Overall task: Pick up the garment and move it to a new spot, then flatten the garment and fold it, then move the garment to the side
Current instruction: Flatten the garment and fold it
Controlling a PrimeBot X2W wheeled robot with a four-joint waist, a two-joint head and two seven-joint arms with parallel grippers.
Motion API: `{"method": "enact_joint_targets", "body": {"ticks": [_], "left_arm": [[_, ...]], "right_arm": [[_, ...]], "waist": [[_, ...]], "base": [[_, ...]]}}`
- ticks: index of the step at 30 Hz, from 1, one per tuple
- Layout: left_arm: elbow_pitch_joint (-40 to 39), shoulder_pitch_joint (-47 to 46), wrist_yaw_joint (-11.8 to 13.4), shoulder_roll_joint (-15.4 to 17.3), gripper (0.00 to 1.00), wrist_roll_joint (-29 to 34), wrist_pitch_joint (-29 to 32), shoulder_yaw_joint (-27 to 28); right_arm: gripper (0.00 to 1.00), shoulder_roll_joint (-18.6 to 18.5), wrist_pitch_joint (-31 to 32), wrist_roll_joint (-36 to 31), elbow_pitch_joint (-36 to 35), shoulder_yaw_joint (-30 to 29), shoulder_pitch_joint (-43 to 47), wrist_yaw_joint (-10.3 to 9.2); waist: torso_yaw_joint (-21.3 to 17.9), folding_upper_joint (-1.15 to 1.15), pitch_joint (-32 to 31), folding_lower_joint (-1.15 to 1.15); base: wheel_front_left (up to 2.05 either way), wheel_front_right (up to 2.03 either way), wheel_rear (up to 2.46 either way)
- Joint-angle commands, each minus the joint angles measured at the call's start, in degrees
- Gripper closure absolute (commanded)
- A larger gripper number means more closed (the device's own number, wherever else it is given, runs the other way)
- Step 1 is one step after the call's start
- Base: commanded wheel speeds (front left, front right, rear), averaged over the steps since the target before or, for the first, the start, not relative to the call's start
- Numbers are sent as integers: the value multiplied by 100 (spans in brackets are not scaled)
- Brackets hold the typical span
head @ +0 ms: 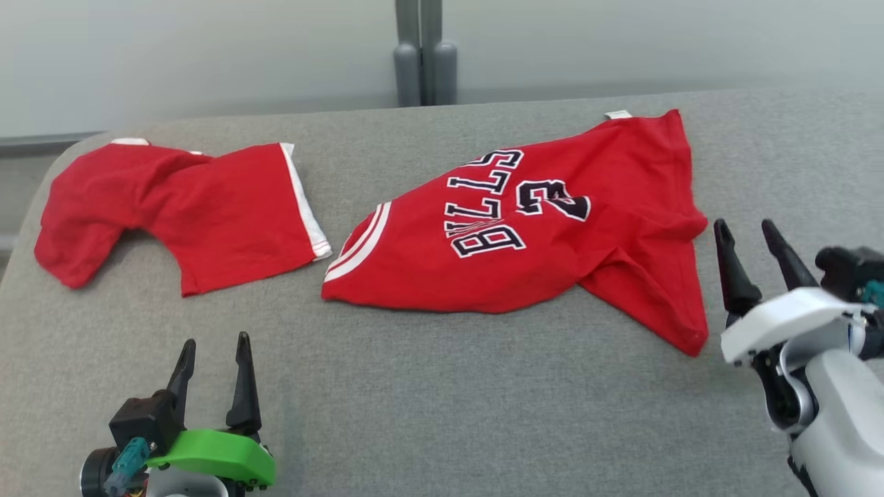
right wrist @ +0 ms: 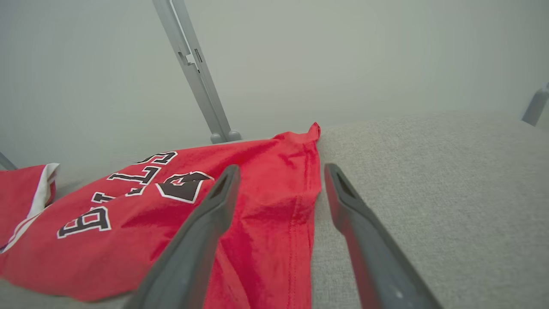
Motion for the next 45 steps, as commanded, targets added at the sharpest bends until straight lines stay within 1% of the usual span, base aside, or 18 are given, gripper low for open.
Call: {"method": "enact_joint_targets", "body": {"ticks": [1, 6, 10, 12, 17, 20, 23, 27, 32, 35, 38, 40, 44, 45], "left_arm": [[-53, 121, 33, 24, 0, -38, -17, 24], [-127, 204, 20, 36, 0, -46, -17, 3], [-174, 167, -7, 81, 0, -66, 17, -57], [-215, 152, -14, 103, 0, -86, 43, -72], [-240, 83, -20, 119, 0, -116, 123, -134], [-231, -4, -43, 90, 0, -261, 234, -189], [-103, -109, -89, 70, 0, -442, 569, -336], [104, -362, -145, 121, 0, -737, 1089, -563], [545, -749, -176, 346, 0, -1254, 1939, -859], [733, -937, -181, 369, 0, -1943, 2262, -1034], [772, -1097, -181, 493, 0, -2779, 2364, -1174], [826, -1178, -181, 578, 0, -3208, 2366, -1244], [1103, -1375, -182, 745, 0, -3749, 2219, -1273], [1223, -1418, -182, 840, 0, -3819, 2182, -1297]], "right_arm": [[0, 67, -45, -104, -198, -128, 266, 3], [0, 382, -37, -509, -979, -588, 1039, 3], [0, 657, -38, -763, -1293, -865, 1329, 3], [0, 781, -39, -874, -1387, -903, 1455, 3], [0, 823, -39, -1042, -1362, -747, 1509, 3], [0, 793, -40, -1102, -1308, -689, 1442, 3], [0, 767, -40, -1139, -1233, -615, 1390, 3], [0, 780, -40, -1127, -1209, -566, 1287, 3], [0, 847, -40, -1144, -1247, -528, 1121, 3], [0, 911, -40, -1134, -1273, -527, 1053, 3], [0, 959, -40, -1133, -1287, -563, 995, 3], [0, 986, -40, -1143, -1282, -565, 981, 3], [0, 1013, -40, -1167, -1272, -573, 959, 3], [0, 1020, -40, -1171, -1265, -569, 959, 3]], "waist": [[-393, 0, -357, 1], [-455, 0, -345, 1], [-449, 0, -278, 1], [-462, 0, -251, 1], [-508, 0, -216, 1], [-527, 0, -171, 1], [-553, 0, -117, 1], [-637, 0, 0, 1], [-872, 0, 204, 1], [-1050, 0, 302, 1], [-1211, 0, 409, 1], [-1284, 0, 465, 1], [-1358, 0, 531, 1], [-1372, 0, 538, 1]], "base": [[0, 0, 0], [0, 0, 0], [0, 0, 0], [0, 0, 0], [0, 0, 0], [0, 0, 0], [0, 0, 0], [0, 0, 0], [0, 0, 0], [0, 0, 0], [0, 0, 0], [0, 0, 0], [0, 0, 0], [0, 0, 0]]}}
